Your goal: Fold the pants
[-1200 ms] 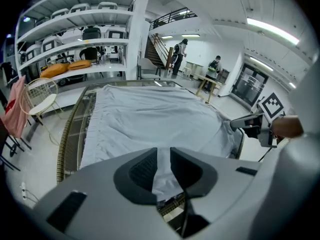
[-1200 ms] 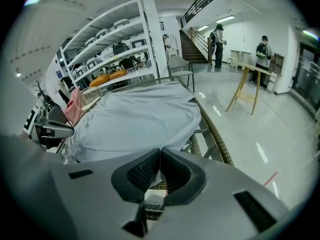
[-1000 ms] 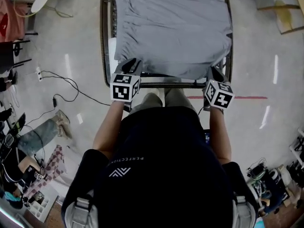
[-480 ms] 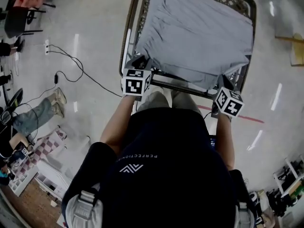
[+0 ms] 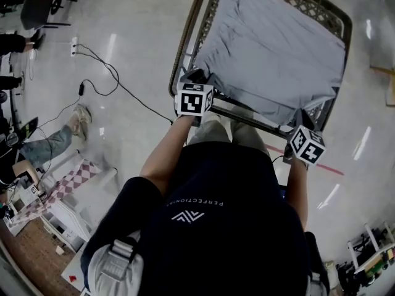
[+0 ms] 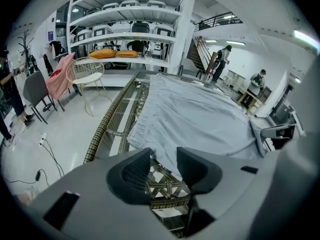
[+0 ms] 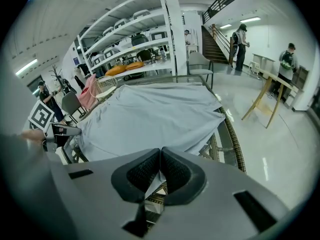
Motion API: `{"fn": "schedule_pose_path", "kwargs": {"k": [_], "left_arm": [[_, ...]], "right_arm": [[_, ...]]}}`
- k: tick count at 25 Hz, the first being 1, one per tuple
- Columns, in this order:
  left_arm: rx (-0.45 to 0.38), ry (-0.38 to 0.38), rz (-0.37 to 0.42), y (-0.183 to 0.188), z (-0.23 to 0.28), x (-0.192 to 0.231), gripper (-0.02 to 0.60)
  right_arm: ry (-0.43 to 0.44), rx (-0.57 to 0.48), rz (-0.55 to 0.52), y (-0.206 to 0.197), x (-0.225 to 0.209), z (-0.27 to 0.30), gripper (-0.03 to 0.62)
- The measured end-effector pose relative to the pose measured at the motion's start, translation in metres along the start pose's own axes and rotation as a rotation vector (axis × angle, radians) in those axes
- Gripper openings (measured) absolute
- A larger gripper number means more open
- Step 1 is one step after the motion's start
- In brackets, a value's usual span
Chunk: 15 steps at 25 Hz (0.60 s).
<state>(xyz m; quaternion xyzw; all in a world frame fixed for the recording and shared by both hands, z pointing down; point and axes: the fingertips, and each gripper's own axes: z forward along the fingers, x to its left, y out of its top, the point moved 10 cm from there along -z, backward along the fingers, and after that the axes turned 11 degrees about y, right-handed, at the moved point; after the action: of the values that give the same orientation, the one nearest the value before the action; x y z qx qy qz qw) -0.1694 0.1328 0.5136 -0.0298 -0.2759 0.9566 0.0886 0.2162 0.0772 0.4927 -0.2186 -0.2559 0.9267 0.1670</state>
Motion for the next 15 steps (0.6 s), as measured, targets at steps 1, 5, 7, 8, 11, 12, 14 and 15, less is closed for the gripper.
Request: {"fn": "schedule_pose_path", "kwargs": {"k": [1, 5, 7, 8, 11, 12, 14, 15], "left_arm": [[0.008, 0.005, 0.004, 0.001, 0.002, -0.002, 0.169], [0.040, 0.068, 0.060, 0.003, 0.007, -0.006, 0.041], [0.045, 0.066, 0.063, 0.003, 0.007, -0.006, 0.023], [0.047, 0.061, 0.063, 0.003, 0.007, -0.006, 0.021], [0.046, 0.046, 0.074, 0.004, 0.005, -0.005, 0.018], [0.045, 0.044, 0.079, 0.004, 0.004, -0.005, 0.017], [0.043, 0.048, 0.089, 0.003, 0.002, -0.004, 0.017], [0.041, 0.053, 0.092, 0.003, 0.001, -0.004, 0.017]], "right_arm": [[0.001, -0.001, -0.001, 0.000, 0.000, 0.000, 0.044], [0.002, -0.007, 0.003, 0.000, 0.001, -0.003, 0.044], [0.001, -0.012, 0.003, -0.001, 0.001, -0.004, 0.044], [-0.002, -0.013, 0.003, -0.001, 0.000, -0.005, 0.044], [-0.021, -0.023, 0.009, -0.004, -0.004, -0.011, 0.044], [-0.028, -0.028, 0.013, -0.005, -0.006, -0.013, 0.044], [-0.038, -0.039, 0.019, -0.006, -0.009, -0.015, 0.044], [-0.041, -0.043, 0.022, -0.006, -0.011, -0.015, 0.044]]}}
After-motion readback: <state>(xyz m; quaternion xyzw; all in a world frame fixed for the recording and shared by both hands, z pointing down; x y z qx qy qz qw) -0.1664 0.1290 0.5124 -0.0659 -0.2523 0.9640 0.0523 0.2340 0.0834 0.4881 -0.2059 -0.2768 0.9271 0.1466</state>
